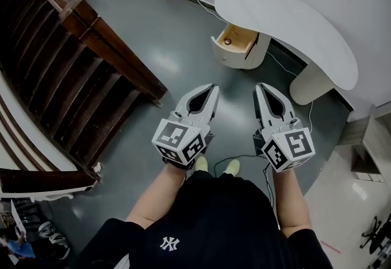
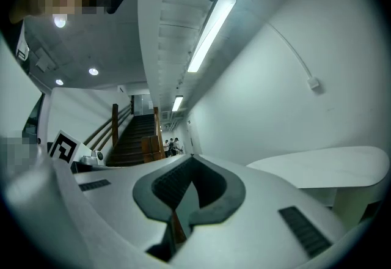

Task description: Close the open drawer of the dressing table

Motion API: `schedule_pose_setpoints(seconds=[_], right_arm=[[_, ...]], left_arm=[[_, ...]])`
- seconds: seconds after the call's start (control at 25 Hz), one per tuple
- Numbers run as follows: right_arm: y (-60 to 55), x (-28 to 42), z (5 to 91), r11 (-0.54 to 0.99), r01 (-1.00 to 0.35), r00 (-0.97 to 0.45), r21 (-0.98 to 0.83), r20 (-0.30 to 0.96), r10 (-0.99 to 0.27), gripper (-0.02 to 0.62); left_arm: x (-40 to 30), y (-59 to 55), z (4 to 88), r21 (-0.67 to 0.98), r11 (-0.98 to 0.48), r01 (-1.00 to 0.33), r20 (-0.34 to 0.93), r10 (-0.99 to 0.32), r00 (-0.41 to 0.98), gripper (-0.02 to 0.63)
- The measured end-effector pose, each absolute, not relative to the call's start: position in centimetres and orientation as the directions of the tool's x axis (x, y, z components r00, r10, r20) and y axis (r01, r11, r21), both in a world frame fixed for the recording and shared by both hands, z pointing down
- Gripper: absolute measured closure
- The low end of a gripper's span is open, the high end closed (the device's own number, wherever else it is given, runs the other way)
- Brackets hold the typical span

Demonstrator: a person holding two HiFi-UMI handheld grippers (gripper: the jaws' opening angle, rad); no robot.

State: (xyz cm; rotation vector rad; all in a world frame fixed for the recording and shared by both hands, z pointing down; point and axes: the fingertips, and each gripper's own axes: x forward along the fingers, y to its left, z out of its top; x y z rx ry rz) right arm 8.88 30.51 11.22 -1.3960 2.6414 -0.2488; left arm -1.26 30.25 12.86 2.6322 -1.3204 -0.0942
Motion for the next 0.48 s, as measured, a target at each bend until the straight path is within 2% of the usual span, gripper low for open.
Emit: schedule_pose_setpoints(seconds=[0.48], right_arm=[[28.7,11.2,13.3,0.563,-0.788,-0.577,-0.249,-0.018,-0.816,0.580]], left_arm=[[0.8,28.9,14.9,0.189,-0.555,-0.810,0.077,-0.814,0.576,0.597]])
